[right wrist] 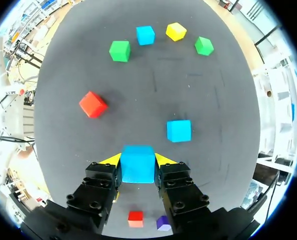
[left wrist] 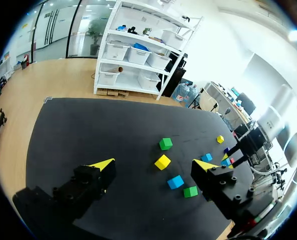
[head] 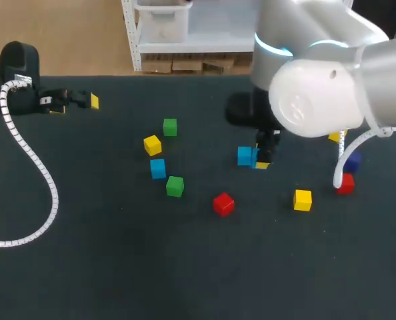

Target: Place the blue cubes, place green cubes on the blue cubes, place the yellow cubes on the green cubes, then place the red cubes on the yellow cubes, and place purple cube on the red cubes.

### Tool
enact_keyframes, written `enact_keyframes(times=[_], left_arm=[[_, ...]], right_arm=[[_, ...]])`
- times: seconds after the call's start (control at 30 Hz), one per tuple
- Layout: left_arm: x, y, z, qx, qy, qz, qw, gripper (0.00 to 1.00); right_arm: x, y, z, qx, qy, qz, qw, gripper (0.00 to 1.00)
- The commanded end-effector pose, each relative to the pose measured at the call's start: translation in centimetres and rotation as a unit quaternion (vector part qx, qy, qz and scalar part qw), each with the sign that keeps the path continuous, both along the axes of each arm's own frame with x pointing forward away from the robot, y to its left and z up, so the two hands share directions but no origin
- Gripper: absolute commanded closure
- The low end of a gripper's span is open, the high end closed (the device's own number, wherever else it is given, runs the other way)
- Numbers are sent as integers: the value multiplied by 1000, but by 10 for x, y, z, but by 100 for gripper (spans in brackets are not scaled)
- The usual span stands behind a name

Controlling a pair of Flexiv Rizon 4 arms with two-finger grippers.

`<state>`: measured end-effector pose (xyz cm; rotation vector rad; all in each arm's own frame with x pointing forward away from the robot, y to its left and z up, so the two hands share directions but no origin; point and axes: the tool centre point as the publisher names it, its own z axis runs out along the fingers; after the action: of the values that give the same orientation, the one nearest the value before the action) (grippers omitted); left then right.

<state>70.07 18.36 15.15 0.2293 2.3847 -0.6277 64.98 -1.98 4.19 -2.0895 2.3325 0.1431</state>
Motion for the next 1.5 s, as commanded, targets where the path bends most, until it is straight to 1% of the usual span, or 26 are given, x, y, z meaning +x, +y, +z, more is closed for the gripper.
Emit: enact_keyframes(times=[0.03,0.1,0.17,0.3,0.33,0.4,0.43,0.5,0.73,0.87,1.13,1.5], left_arm=[[-1,1,-1,-3,-3,-1,1000,0],[-1,1,-1,-3,-3,-1,1000,0],[-1,1,-1,-3,-3,-1,1000,0],[-1,1,-1,-3,-3,-1,1000,0],[-1,1,-1,-3,-3,-1,1000,0],[-1,1,-1,-3,-3,-1,1000,0],[-1,1,-1,-3,-3,-1,1000,0],[-1,1,-1,-3,-3,-1,1000,0],[-1,1,-1,-3,-3,-1,1000,0],[-1,1,-1,-3,-3,-1,1000,0],[-1,1,-1,-3,-3,-1,1000,0],[-1,1,-1,-3,-3,-1,1000,0]], right_arm=[[7,-5,-9,9,2,-1,1000,95],[11,-7,-12,3,2,-3,1000,93],[14,-9,-15,9,6,-1,1000,92],[22,-9,-23,-2,13,6,1000,82],[24,-9,-25,-6,14,5,1000,83],[27,-9,-26,-12,13,5,1000,90],[28,-9,-26,-12,12,6,1000,96],[33,-10,-27,-12,13,5,1000,100],[46,-14,-37,-5,22,-3,1000,98],[52,-15,-41,-4,25,-3,1000,95],[60,-11,-46,-11,26,8,1000,94],[62,-12,-55,-12,34,11,999,91]])
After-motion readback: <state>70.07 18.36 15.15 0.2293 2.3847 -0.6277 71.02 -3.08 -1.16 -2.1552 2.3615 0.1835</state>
